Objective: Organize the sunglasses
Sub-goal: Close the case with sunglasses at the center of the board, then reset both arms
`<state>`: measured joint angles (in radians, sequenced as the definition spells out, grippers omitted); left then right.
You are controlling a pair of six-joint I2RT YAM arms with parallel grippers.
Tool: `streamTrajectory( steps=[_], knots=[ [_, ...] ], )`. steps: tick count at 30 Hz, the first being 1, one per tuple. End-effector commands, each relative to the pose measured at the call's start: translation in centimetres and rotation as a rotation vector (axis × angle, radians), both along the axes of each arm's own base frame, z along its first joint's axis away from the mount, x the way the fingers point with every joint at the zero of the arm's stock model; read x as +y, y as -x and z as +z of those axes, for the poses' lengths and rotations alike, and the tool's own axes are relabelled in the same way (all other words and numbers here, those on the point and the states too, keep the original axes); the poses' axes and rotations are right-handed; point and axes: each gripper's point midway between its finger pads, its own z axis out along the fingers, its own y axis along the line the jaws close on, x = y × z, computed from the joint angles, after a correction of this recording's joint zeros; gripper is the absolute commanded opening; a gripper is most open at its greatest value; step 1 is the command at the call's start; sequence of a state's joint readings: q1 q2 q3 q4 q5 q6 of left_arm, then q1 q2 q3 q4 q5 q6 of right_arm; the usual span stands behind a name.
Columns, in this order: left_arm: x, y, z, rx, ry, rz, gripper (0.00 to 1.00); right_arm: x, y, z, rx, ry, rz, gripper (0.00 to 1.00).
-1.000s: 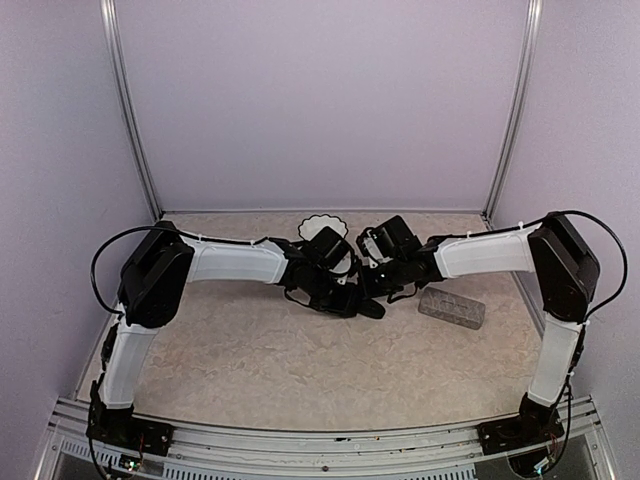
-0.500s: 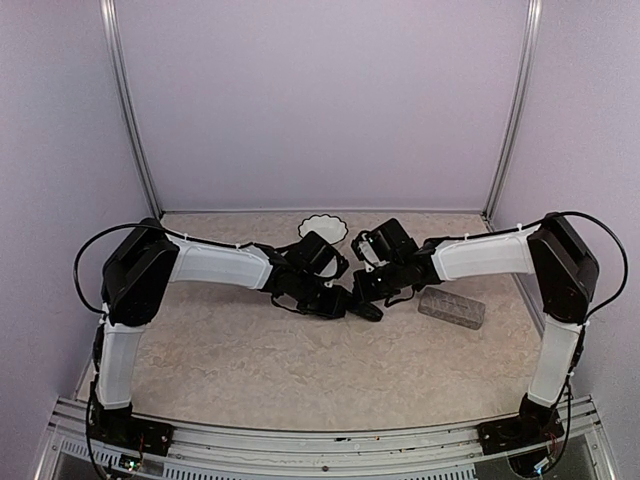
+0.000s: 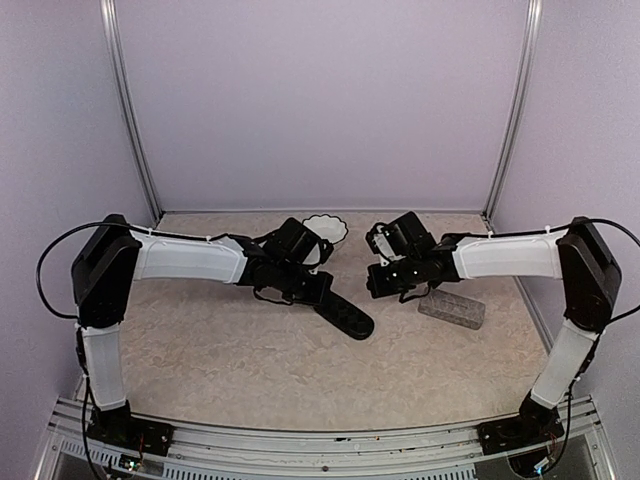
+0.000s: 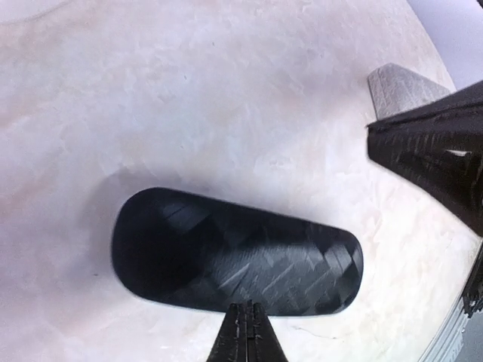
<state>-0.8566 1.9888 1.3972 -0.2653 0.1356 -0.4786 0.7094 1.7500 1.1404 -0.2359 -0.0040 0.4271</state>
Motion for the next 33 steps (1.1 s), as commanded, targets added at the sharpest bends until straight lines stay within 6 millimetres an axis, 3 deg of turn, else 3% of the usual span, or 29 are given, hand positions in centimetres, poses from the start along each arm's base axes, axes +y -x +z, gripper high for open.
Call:
streamTrajectory(
  steps=[1, 4, 6, 11, 15, 18, 20, 26, 29, 33],
  knots=[
    [1.9, -0.9, 3.2, -0.050, 0.010, 0.069, 0.08, -2.5, -0.9, 3.3, -0.099, -0.003, -0.043, 0.06],
    [3.0, -1.3, 4.6, -0.074, 0.000, 0.099, 0.17, -4.0, -1.1, 5.1, -0.159, -0.016, -0.065, 0.15],
    [4.0, -1.6, 5.6, -0.096, -0.004, 0.123, 0.28, -5.6, -1.4, 6.3, -0.206, -0.014, -0.096, 0.18],
    [7.4, -2.6, 8.6, -0.156, -0.016, 0.209, 0.56, -10.0, -1.9, 9.3, -0.316, -0.024, -0.165, 0.40],
    [10.9, -3.4, 11.7, -0.224, -0.024, 0.294, 0.75, -13.7, -1.9, 11.8, -0.411, -0.027, -0.231, 0.77],
    [13.6, -3.5, 14.0, -0.278, -0.023, 0.349, 0.96, -16.7, -1.8, 13.6, -0.477, -0.026, -0.297, 0.92],
    [15.5, -3.4, 15.6, -0.318, -0.024, 0.390, 0.99, -19.2, -1.8, 14.8, -0.530, -0.018, -0.366, 1.00],
    [21.6, -2.6, 20.0, -0.450, 0.000, 0.517, 0.99, -23.9, -0.7, 16.3, -0.721, 0.070, -0.472, 1.00],
    [24.4, -2.2, 21.5, -0.521, 0.015, 0.568, 0.99, -25.8, 0.3, 14.9, -0.834, 0.163, -0.516, 1.00],
    [26.9, -1.6, 22.5, -0.649, 0.024, 0.575, 0.99, -26.8, 0.8, 13.3, -0.947, 0.246, -0.496, 1.00]
  ],
)
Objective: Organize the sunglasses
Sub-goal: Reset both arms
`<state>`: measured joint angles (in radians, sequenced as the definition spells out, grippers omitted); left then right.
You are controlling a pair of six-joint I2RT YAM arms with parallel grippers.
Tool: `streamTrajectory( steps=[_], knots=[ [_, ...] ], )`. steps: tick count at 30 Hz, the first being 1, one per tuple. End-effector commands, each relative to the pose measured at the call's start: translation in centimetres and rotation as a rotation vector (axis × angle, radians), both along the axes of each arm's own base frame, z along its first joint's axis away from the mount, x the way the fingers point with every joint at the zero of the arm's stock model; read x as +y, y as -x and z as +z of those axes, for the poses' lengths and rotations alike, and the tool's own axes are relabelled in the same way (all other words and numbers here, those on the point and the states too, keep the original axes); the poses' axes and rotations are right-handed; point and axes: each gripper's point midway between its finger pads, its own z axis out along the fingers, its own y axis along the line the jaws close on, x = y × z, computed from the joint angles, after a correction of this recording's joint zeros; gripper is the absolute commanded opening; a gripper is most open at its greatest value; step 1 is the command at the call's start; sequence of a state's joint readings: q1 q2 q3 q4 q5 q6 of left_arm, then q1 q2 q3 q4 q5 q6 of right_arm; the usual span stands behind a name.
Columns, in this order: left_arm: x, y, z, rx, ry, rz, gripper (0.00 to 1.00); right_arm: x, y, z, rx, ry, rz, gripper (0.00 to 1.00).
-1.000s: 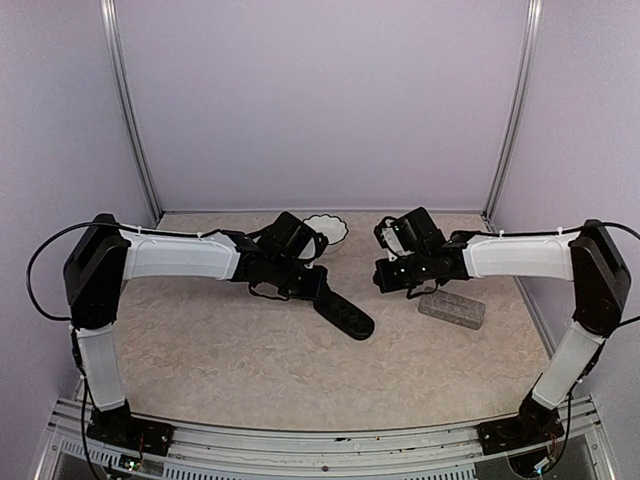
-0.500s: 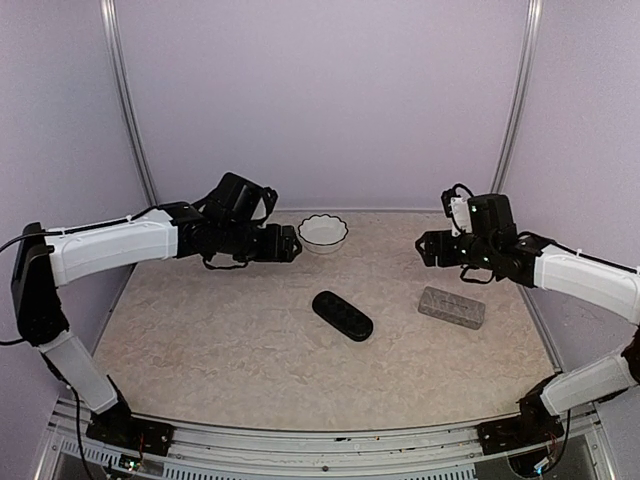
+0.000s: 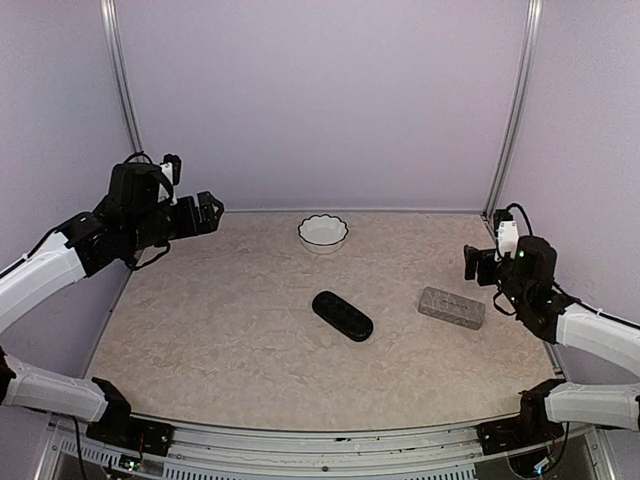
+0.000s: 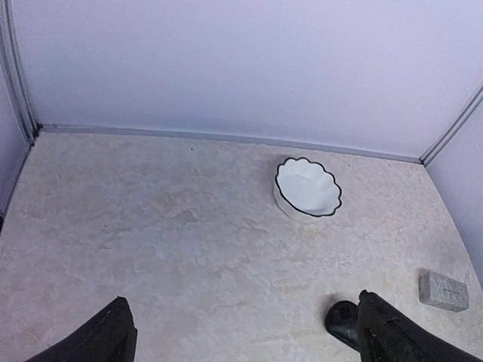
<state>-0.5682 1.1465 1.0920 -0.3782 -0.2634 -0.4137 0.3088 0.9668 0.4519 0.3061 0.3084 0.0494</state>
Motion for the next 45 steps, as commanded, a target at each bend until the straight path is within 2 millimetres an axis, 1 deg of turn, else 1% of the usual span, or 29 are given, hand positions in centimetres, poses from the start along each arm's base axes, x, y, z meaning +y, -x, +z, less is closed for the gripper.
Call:
streamTrajectory(
  steps=[1, 3, 6, 7, 8, 10, 13, 14, 17, 18, 19, 20, 21, 22, 23, 24, 26, 27, 30, 33, 36, 39, 41, 42, 43, 45],
  knots=[
    [2.7, 0.2, 0.8, -0.159, -0.068, 0.035, 0.99, -2.2, -0.1, 1.2, -0.187, 0.128, -0.067, 1.00],
    [4.2, 0.6, 0.6, -0.230, -0.095, 0.085, 0.99, -2.7, -0.7, -0.2, -0.167, 0.121, -0.078, 1.00],
    [5.5, 1.2, 0.0, -0.337, -0.168, 0.114, 0.99, -3.6, -1.2, -1.7, -0.165, 0.129, -0.099, 1.00],
    [6.1, 1.3, -0.7, -0.360, -0.189, 0.133, 0.99, -3.7, -1.3, -2.1, -0.169, 0.136, -0.099, 1.00],
    [6.6, 1.5, -1.8, -0.374, -0.216, 0.147, 0.99, -4.1, -1.5, -2.6, -0.171, 0.139, -0.108, 1.00],
    [7.7, 1.5, -2.7, -0.402, -0.250, 0.174, 0.99, -4.7, -1.7, -3.5, -0.177, 0.134, -0.122, 1.00],
    [9.2, 0.6, -4.3, -0.370, -0.264, 0.209, 0.99, -5.1, -1.8, -4.3, -0.199, 0.131, -0.125, 1.00],
    [9.8, 0.2, -5.1, -0.349, -0.259, 0.221, 0.99, -5.2, -1.9, -4.0, -0.220, 0.132, -0.120, 1.00],
    [11.7, -1.1, -6.9, -0.303, -0.249, 0.260, 0.99, -4.7, -2.3, -4.2, -0.236, 0.094, -0.061, 1.00],
    [12.4, -1.5, -7.4, -0.291, -0.250, 0.270, 0.99, -4.7, -2.4, -5.1, -0.216, 0.090, -0.058, 1.00],
    [12.9, -1.9, -7.8, -0.284, -0.246, 0.277, 0.99, -4.7, -2.3, -5.4, -0.223, 0.087, -0.044, 1.00],
    [13.6, -2.3, -8.2, -0.278, -0.242, 0.291, 0.99, -4.6, -2.0, -5.3, -0.247, 0.082, -0.024, 1.00],
    [14.5, -2.7, -8.6, -0.274, -0.239, 0.308, 0.99, -4.6, -1.9, -5.9, -0.240, 0.066, -0.007, 1.00],
    [15.0, -3.0, -9.0, -0.278, -0.235, 0.310, 0.99, -4.6, -1.9, -5.6, -0.257, 0.080, -0.002, 1.00],
    [15.4, -3.3, -9.4, -0.284, -0.228, 0.309, 0.99, -3.6, -1.9, -5.9, -0.239, 0.090, 0.061, 1.00],
    [16.1, -3.6, -10.1, -0.280, -0.230, 0.310, 0.99, -3.1, -2.1, -6.1, -0.229, 0.089, 0.088, 1.00],
    [16.7, -4.3, -11.5, -0.264, -0.236, 0.307, 0.99, -3.3, -2.2, -5.9, -0.239, 0.086, 0.081, 1.00],
    [17.2, -4.7, -11.8, -0.270, -0.230, 0.319, 0.99, -3.4, -2.2, -6.0, -0.231, 0.084, 0.078, 1.00],
    [18.0, -5.5, -13.6, -0.265, -0.243, 0.315, 0.99, -3.6, -2.7, -6.2, -0.215, 0.074, 0.067, 1.00],
    [18.1, -6.0, -14.8, -0.272, -0.271, 0.298, 0.99, -3.9, -2.6, -6.1, -0.219, 0.070, 0.055, 1.00],
    [18.2, -6.5, -15.1, -0.273, -0.247, 0.287, 0.99, -4.4, -2.9, -6.3, -0.207, 0.058, 0.020, 1.00],
    [17.7, -6.9, -14.6, -0.314, -0.204, 0.256, 0.99, -4.6, -3.0, -6.4, -0.200, 0.055, 0.010, 1.00],
    [17.0, -7.0, -15.5, -0.304, -0.209, 0.210, 0.99, -4.6, -3.1, -6.3, -0.201, 0.053, 0.010, 1.00],
    [16.9, -7.1, -15.3, -0.316, -0.204, 0.207, 0.99, -4.6, -3.0, -6.3, -0.202, 0.053, 0.011, 1.00],
    [16.9, -7.2, -15.6, -0.299, -0.204, 0.202, 0.99, -4.6, -3.0, -6.3, -0.201, 0.054, 0.010, 1.00],
    [17.0, -7.1, -15.5, -0.304, -0.196, 0.197, 0.99, -4.6, -3.3, -6.5, -0.189, 0.050, 0.012, 1.00]
  ],
)
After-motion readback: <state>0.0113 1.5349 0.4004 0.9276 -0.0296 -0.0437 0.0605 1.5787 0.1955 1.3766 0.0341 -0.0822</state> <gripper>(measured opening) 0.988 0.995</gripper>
